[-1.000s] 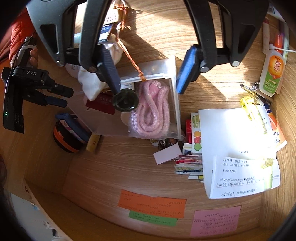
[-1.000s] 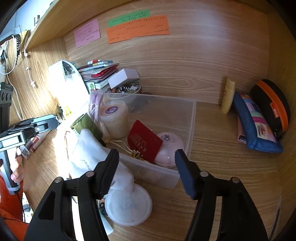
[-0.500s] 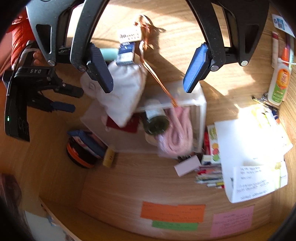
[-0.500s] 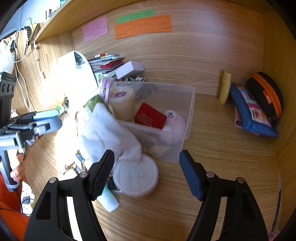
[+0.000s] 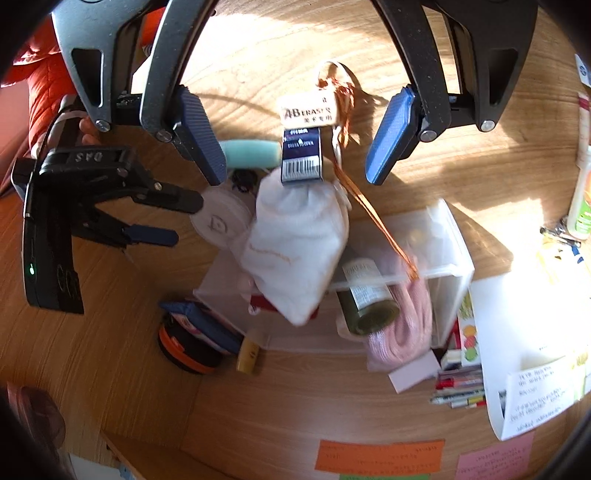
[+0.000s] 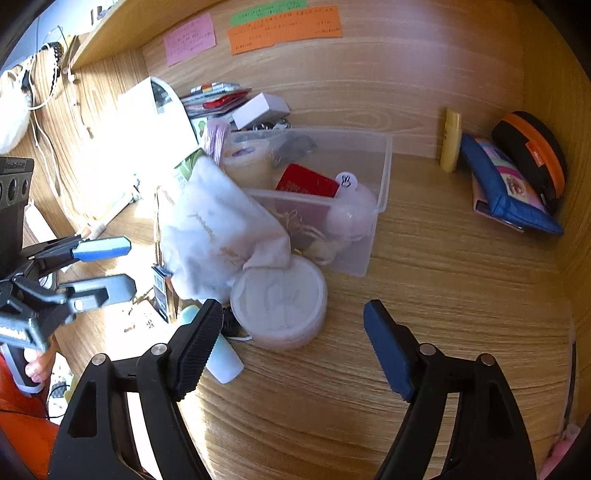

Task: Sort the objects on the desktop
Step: 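Grasp the small blue barcode box with the left tool while the right tool grasps the white round container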

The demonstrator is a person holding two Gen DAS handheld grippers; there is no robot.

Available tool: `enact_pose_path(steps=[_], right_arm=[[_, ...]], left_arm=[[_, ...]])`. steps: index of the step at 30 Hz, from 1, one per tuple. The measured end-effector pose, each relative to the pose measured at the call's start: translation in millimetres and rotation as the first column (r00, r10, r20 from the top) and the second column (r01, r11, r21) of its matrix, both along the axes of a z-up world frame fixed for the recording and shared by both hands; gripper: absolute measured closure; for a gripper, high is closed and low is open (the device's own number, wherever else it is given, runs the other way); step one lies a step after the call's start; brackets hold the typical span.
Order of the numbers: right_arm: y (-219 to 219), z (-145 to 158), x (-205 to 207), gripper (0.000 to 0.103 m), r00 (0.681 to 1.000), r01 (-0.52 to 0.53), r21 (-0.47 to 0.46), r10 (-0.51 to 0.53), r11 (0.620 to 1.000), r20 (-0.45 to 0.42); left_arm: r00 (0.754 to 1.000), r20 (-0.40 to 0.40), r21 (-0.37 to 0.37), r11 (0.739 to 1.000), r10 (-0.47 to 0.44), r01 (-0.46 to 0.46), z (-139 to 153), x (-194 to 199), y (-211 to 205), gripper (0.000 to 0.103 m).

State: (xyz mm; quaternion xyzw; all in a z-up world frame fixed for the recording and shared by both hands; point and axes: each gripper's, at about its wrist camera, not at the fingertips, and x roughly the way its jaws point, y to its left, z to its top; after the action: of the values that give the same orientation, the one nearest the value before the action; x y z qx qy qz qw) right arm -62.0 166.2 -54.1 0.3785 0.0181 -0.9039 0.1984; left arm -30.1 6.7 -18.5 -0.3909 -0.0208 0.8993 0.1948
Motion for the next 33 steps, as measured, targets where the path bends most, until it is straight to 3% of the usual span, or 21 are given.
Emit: enact_pose_path(steps=[3,7,15,23,26,33], right_arm=[[0,-5,-5,0.027,1.000,0.005,-0.013,-0.005,1.000,0.026],[-4,-9,-6,0.027,0.999,0.006,-0.010,-0.006,1.000,0.032],[-23,-12,-3,0.028,1.000,-0.025,0.038,0.024,0.999,0.012],[-36,-16,-8,0.035,0.999,-0.026,0.064,0.024,0.998,0.025],[-31,-17,-11,0.038,0.999,-0.023,0.041,0.021,0.999,0.040],[-27,-18,-14,0.040,0.998,-0.020,0.013,0.019,1.000,0.055]], left_arm=[[1.000,0.018,-0.003,1.000,-0.005,0.005,-7,1,3,0.027],[1.000,0.030,0.007,1.000,-0.010,0.009,-13,1,4,0.042],[0.999,0.039,0.027,1.000,-0.007,0.006,-18,-4,2,0.057],[0.999,0.040,0.012,1.000,-0.005,0.005,-21,-10,6,0.059],[0.999,0.041,-0.005,1.000,-0.010,0.010,-22,-11,9,0.074],[0.999,0.036,-0.014,1.000,-0.011,0.012,-22,-10,9,0.076]])
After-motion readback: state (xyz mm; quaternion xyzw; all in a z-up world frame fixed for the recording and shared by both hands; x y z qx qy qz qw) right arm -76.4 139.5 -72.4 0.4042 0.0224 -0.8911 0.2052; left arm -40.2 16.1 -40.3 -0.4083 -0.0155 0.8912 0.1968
